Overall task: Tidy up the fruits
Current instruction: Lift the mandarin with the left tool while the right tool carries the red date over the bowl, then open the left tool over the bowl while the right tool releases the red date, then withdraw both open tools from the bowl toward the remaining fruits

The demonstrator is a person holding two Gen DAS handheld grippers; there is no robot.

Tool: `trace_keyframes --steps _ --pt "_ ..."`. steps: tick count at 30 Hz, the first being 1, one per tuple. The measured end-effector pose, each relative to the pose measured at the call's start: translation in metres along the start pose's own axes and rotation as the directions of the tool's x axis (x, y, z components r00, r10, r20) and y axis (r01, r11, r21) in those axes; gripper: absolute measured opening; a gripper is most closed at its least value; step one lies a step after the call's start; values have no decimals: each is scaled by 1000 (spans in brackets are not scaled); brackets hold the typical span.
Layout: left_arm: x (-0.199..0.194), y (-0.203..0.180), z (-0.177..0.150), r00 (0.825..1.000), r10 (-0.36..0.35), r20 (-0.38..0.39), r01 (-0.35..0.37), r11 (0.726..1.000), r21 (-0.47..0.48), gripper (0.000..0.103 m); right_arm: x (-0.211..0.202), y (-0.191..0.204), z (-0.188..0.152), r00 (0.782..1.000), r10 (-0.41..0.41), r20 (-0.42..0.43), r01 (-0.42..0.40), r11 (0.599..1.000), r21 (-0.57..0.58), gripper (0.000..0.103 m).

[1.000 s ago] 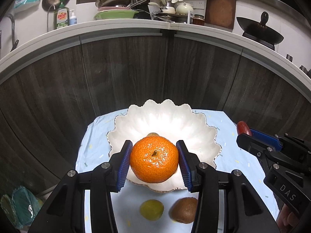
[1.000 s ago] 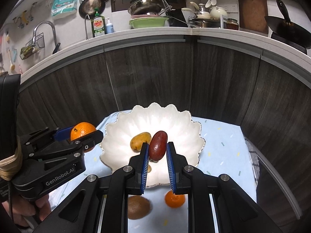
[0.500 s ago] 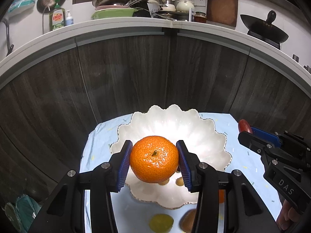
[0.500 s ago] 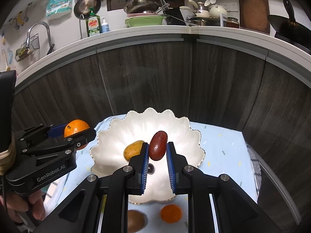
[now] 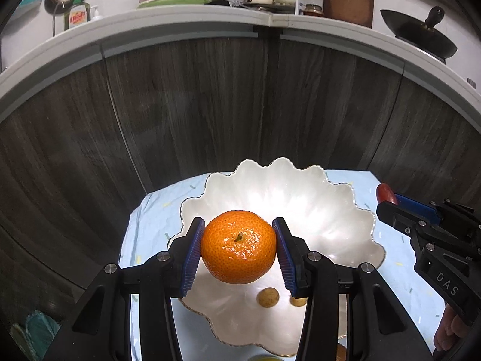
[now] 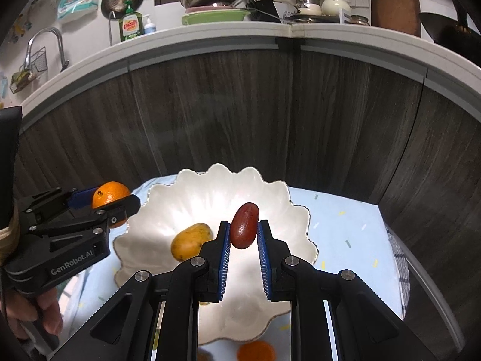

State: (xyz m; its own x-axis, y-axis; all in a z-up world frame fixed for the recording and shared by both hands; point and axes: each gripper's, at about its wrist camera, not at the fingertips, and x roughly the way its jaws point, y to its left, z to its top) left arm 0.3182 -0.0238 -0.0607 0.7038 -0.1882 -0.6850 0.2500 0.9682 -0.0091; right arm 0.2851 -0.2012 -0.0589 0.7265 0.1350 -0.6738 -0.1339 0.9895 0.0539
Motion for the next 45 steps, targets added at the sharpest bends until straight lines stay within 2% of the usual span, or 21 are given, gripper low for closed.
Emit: trace_keyframes --steps 10,17,19,20,21,23,26,31,45 --pt "28 4 -8 999 -2 -52 2 1000 10 46 32 -5 -6 998 -20 -62 21 1000 14 20" --pt "34 3 -14 996 -1 -94 2 1000 7 47 42 -10 -11 995 -27 -100 30 999 34 20" --pt "31 3 -14 997 7 -83 -7 1000 8 60 42 -10 -10 994 -29 -104 33 999 37 21" --pt "28 3 -13 998 18 -64 -18 1000 4 71 43 -10 -10 994 -33 -108 37 999 35 26" --pt "26 3 -13 998 24 -54 -24 1000 1 75 42 -10 -10 993 -39 -108 43 998 34 32" --pt "24 4 -12 999 29 -46 -29 1000 -4 80 39 -11 -10 994 -49 -97 52 998 37 55" --pt "21 5 -12 999 36 -39 -36 999 -5 86 33 -11 -9 994 -72 -78 75 996 43 68" --pt "12 3 -14 998 54 -21 -54 999 6 100 26 -12 -10 995 -77 -67 80 996 49 76" --pt "-19 -14 -17 999 44 1 -44 999 22 102 -2 -24 -15 995 -94 -35 96 992 82 77"
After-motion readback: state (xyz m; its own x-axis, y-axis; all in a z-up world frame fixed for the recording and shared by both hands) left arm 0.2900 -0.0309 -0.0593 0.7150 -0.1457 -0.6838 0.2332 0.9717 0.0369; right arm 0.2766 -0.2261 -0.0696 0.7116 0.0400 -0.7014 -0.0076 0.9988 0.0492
